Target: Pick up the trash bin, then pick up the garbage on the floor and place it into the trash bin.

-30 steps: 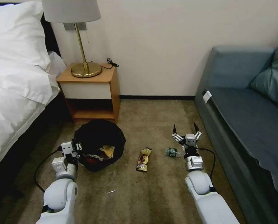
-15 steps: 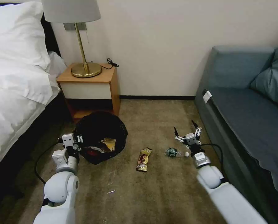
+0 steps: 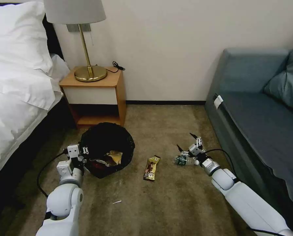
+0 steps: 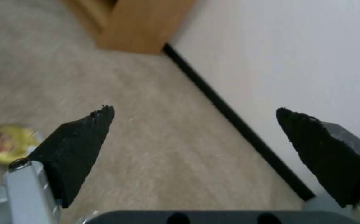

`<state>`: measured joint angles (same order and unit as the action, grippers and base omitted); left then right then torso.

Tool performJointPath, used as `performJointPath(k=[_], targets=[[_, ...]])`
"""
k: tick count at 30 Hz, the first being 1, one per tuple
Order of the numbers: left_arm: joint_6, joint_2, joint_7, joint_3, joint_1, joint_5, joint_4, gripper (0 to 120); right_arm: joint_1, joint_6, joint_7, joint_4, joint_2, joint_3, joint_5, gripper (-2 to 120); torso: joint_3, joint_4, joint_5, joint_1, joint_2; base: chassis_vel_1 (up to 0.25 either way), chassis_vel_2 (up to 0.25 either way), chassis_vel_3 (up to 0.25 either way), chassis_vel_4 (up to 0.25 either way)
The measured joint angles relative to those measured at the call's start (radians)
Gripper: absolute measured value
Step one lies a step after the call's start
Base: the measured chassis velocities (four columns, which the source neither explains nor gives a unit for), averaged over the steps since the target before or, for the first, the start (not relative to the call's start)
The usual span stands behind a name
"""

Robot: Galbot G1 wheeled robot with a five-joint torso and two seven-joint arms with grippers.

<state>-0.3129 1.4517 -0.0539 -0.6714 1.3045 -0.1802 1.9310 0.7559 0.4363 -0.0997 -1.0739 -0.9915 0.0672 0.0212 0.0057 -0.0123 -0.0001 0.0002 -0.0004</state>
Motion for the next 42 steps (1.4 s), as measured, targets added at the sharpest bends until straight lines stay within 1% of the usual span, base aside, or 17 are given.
performJointPath(k=[4,5,7,10,12,13,16,20,27,31,33,34,36,37,38,40,42], targets=[[-0.015,0.000,0.012,-0.013,0.010,0.004,0.007,4,-0.075,0.028,-0.083,0.082,-0.011,0.053,0.015,100,0.000,0.0004,-0.0002,0.000,0.000,0.000,0.000,0.000,0.000],[-0.015,0.000,0.012,-0.013,0.010,0.004,0.007,4,-0.075,0.028,-0.083,0.082,-0.011,0.053,0.015,100,0.000,0.0004,-0.0002,0.000,0.000,0.000,0.000,0.000,0.000],[-0.014,0.002,0.016,-0.024,0.014,0.005,0.007,4,-0.125,0.050,-0.164,0.149,-0.034,0.081,0.029,100,0.000,0.0001,-0.0001,0.000,0.000,0.000,0.000,0.000,0.000],[-0.012,0.002,0.019,-0.028,0.015,0.005,0.007,4,-0.157,0.074,-0.202,0.195,-0.049,0.099,0.038,100,0.000,0.0004,-0.0001,0.000,0.000,0.000,0.000,0.000,0.000],[-0.002,0.002,0.023,-0.036,0.011,0.005,0.001,4,-0.212,0.109,-0.280,0.296,-0.080,0.144,0.049,100,0.000,0.0005,0.0000,0.000,0.000,0.000,0.000,0.000,0.000],[-0.002,0.002,0.023,-0.036,0.011,0.005,0.001,4,-0.212,0.109,-0.280,0.296,-0.080,0.144,0.049,100,0.000,0.0005,0.0000,0.000,0.000,0.000,0.000,0.000,0.000],[0.003,0.005,0.024,-0.039,0.007,0.005,-0.005,4,-0.249,0.112,-0.356,0.383,-0.105,0.175,0.067,100,0.000,0.0004,-0.0002,0.000,0.000,0.000,0.000,0.000,0.000],[0.005,0.007,0.025,-0.042,0.009,0.005,-0.005,4,-0.254,0.108,-0.410,0.409,-0.108,0.167,0.076,100,0.000,0.0003,0.0002,0.000,0.000,0.000,0.000,0.000,0.000],[0.010,0.006,0.026,-0.051,0.009,0.005,-0.014,4,-0.261,0.087,-0.461,0.420,-0.086,0.130,0.053,100,0.000,0.0001,-0.0002,0.000,0.000,0.000,0.000,0.000,0.000],[0.011,0.007,0.026,-0.043,0.005,0.006,-0.018,4,-0.286,0.101,-0.489,0.488,-0.115,0.117,0.061,100,0.000,0.0000,-0.0001,0.000,0.000,0.000,0.000,0.000,0.000],[0.011,0.009,0.026,-0.039,0.006,0.009,-0.018,4,-0.306,0.103,-0.523,0.544,-0.152,0.102,0.103,100,0.000,0.0003,0.0002,0.000,0.000,0.000,0.000,0.000,0.000],[0.011,0.009,0.026,-0.039,0.006,0.009,-0.018,4,-0.306,0.103,-0.523,0.544,-0.152,0.102,0.103,100,0.000,0.0003,0.0002,0.000,0.000,0.000,0.000,0.000,0.000],[0.011,0.010,0.026,-0.038,0.010,0.011,-0.012,4,-0.343,0.091,-0.532,0.605,-0.184,0.096,0.192,100,0.000,0.0006,-0.0002,0.000,0.000,0.000,0.000,0.000,0.000],[0.011,0.010,0.026,-0.038,0.010,0.011,-0.012,4,-0.343,0.091,-0.532,0.605,-0.184,0.096,0.192,100,0.000,0.0006,-0.0002,0.000,0.000,0.000,0.000,0.000,0.000],[0.011,0.013,0.026,-0.039,0.011,0.012,-0.010,4,-0.356,0.070,-0.528,0.623,-0.192,0.096,0.225,100,0.000,0.0004,0.0000,0.000,0.000,0.000,0.000,0.000,0.000],[0.012,0.014,0.026,-0.039,0.013,0.013,-0.010,4,-0.361,0.062,-0.518,0.629,-0.194,0.096,0.242,100,0.000,0.0003,-0.0002,0.000,0.000,0.000,0.000,0.000,0.000],[0.014,0.017,0.026,-0.039,0.015,0.016,-0.010,4,-0.367,0.041,-0.477,0.630,-0.197,0.096,0.281,100,0.000,0.0003,-0.0002,0.000,0.000,0.000,0.000,0.000,0.000]])
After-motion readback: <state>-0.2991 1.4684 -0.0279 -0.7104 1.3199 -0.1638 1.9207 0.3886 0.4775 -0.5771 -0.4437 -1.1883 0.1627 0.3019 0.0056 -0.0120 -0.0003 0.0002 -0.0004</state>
